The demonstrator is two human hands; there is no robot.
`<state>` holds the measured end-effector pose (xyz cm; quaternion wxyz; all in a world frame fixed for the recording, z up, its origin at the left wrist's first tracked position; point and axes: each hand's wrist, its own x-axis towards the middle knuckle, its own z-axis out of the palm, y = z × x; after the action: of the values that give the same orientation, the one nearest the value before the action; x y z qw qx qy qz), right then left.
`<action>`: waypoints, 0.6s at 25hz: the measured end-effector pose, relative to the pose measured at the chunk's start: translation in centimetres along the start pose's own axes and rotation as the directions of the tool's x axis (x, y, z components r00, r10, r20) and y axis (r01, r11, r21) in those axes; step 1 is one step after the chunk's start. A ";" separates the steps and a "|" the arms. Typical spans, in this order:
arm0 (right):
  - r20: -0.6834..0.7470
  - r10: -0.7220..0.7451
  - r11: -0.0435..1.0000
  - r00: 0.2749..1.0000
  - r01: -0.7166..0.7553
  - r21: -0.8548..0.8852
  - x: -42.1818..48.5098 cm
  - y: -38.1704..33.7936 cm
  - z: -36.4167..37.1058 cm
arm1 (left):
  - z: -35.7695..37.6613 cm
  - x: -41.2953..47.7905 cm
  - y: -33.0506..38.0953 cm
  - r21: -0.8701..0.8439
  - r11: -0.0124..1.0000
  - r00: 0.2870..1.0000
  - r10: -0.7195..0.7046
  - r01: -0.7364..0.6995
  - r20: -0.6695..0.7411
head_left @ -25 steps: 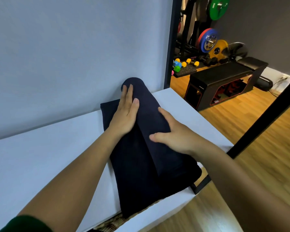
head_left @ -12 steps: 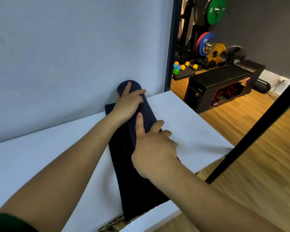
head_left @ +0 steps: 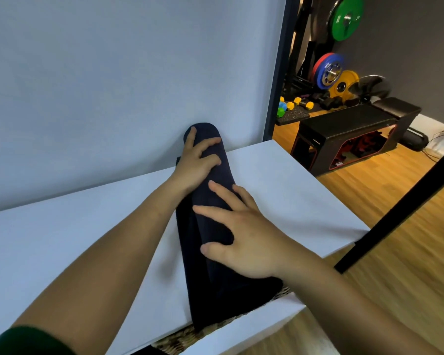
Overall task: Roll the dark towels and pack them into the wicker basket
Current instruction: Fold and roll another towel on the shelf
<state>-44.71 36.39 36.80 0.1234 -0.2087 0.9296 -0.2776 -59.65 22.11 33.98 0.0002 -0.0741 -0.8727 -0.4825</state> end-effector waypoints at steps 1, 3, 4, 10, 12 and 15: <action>0.000 0.023 0.999 1.000 -0.023 0.036 -0.1 0.2 0.2 | 0.3 0.5 0.4 0.152 0.988 1.000 -0.021 0.017 0.023; -0.007 0.056 0.998 0.998 -0.056 0.001 -0.4 -0.1 0.9 | 0.9 1.5 2.1 0.569 0.822 0.994 -0.059 -0.003 0.089; -0.025 0.057 0.997 0.998 -0.058 -0.045 -0.6 -0.5 1.2 | 1.5 1.9 3.0 0.703 0.711 0.992 -0.062 -0.032 0.107; -0.060 0.096 0.939 0.994 -0.110 -0.326 0.4 -3.5 3.5 | 1.5 1.5 3.4 0.641 0.768 0.981 -0.115 -0.013 0.159; -0.004 0.112 0.903 0.994 -0.103 -0.417 0.8 -4.5 3.9 | 0.1 0.8 2.1 0.498 0.867 0.989 -0.083 0.011 0.122; 0.151 0.108 0.948 0.983 -0.056 -0.315 0.6 -5.0 2.7 | -0.8 -0.5 0.9 0.355 0.933 0.995 -0.084 0.061 0.050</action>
<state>-42.66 31.03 37.35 0.1778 -0.2090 0.9559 -0.1050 -59.13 21.88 35.11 -0.0325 -0.0562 -0.9467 -0.3154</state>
